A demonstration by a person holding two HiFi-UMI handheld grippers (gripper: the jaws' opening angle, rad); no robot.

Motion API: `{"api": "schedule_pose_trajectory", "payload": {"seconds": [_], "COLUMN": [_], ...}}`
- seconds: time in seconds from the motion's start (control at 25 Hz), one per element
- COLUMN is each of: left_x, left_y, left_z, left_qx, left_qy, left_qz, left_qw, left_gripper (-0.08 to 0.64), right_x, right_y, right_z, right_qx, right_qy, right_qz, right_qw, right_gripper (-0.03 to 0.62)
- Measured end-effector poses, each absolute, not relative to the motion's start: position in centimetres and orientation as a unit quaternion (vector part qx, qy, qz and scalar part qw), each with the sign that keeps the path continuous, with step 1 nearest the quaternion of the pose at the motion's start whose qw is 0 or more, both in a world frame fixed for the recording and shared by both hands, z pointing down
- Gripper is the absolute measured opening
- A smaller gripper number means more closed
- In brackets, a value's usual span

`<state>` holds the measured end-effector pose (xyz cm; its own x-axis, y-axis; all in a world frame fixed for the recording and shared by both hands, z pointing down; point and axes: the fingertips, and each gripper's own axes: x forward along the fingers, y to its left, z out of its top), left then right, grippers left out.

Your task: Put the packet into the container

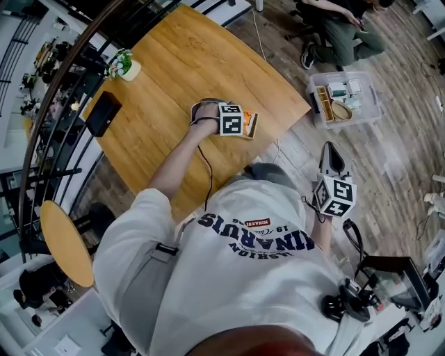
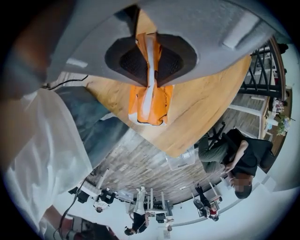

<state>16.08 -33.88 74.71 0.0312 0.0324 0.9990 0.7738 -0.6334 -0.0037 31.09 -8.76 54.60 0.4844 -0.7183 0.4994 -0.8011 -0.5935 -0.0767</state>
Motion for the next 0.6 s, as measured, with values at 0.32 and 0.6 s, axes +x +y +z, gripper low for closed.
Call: {"api": "schedule_pose_trajectory", "payload": {"seconds": [0.32,0.6], "left_x": [15.3,14.6], "left_y": [-34.4,-34.0], "left_z": [81.0,85.2], "left_qx": [-0.653,-0.638], "left_qy": [-0.299,-0.301], "left_qz": [-0.631,-0.649], "left_qw": [0.292,0.286], "left_gripper": [0.043,0.043], "right_x": [30.7,30.8], "right_y": [-8.6,-8.8], "right_z": [55.2,55.3], "right_qx": [0.854,0.855], "right_qy": [-0.444,-0.442], "right_qz": [0.256,0.257], "right_qw": [0.086,0.088], "right_gripper": [0.011,0.011]}}
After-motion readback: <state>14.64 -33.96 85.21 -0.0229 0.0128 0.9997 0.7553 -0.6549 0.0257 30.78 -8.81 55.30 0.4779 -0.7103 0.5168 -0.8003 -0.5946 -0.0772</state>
